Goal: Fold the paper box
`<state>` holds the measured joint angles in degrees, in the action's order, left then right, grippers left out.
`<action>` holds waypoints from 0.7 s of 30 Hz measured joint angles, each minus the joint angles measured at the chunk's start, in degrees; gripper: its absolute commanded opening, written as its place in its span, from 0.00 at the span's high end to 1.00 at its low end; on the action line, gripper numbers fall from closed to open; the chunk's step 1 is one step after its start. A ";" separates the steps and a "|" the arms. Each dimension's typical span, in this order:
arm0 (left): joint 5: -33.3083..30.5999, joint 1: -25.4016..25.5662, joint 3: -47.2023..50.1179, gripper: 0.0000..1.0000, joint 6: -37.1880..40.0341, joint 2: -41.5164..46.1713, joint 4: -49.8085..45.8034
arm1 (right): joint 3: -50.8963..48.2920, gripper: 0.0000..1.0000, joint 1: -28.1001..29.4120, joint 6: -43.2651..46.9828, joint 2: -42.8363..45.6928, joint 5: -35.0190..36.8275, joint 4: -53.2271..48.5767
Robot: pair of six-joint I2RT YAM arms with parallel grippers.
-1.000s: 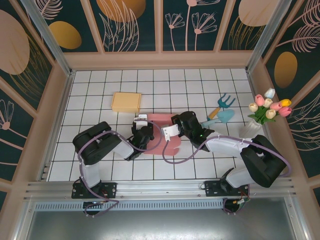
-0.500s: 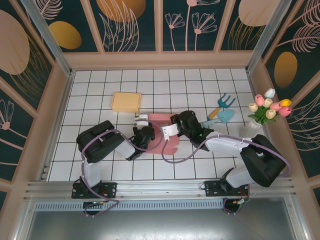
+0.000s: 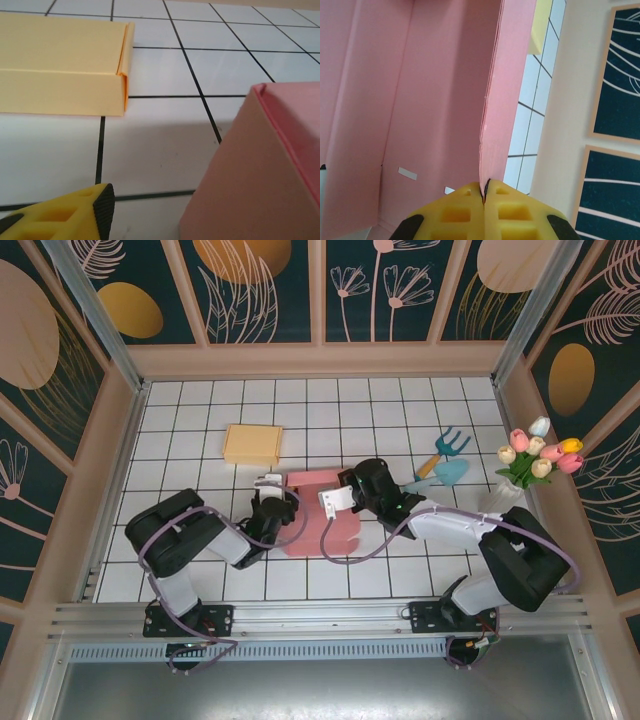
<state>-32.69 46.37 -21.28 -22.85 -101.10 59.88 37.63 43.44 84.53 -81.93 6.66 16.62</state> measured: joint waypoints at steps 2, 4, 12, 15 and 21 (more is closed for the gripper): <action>1.99 -0.04 3.06 0.43 0.42 2.14 1.53 | 0.15 1.00 0.33 -0.31 0.00 -1.07 -0.20; 4.11 -0.04 6.16 0.42 0.79 4.13 3.85 | 0.28 1.00 0.63 -0.74 -0.07 -1.68 -0.44; 8.22 0.13 10.10 0.40 1.84 6.99 7.15 | 0.52 1.00 0.72 -3.13 -2.14 -0.28 -3.87; 6.73 0.31 8.09 0.41 1.84 6.93 5.38 | 0.52 1.00 0.70 -3.69 -2.19 1.16 -4.50; 4.81 0.31 3.04 0.43 2.38 6.84 -0.11 | 0.17 1.00 0.48 -3.45 -1.75 2.32 -5.07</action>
<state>-27.88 46.68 -18.24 -20.47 -94.26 59.77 37.80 43.92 81.08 -83.68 8.97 11.55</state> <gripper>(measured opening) 0.579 0.064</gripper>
